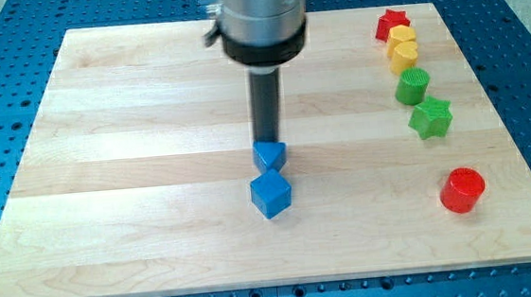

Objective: Place the green blocks at the center of the board

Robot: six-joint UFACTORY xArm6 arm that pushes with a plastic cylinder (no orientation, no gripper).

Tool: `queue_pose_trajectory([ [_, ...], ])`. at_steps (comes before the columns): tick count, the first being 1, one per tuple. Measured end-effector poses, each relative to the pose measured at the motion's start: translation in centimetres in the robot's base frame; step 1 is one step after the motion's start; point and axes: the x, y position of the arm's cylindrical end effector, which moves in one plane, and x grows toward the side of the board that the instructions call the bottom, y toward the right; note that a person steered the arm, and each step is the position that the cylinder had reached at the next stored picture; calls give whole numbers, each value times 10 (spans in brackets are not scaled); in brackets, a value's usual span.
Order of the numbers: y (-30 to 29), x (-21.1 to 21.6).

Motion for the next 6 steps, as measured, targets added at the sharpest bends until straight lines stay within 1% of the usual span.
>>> queue_pose_trajectory([
  [1, 34, 5],
  [2, 110, 1],
  [3, 191, 15],
  [4, 260, 0],
  [5, 218, -55],
  [6, 131, -74],
])
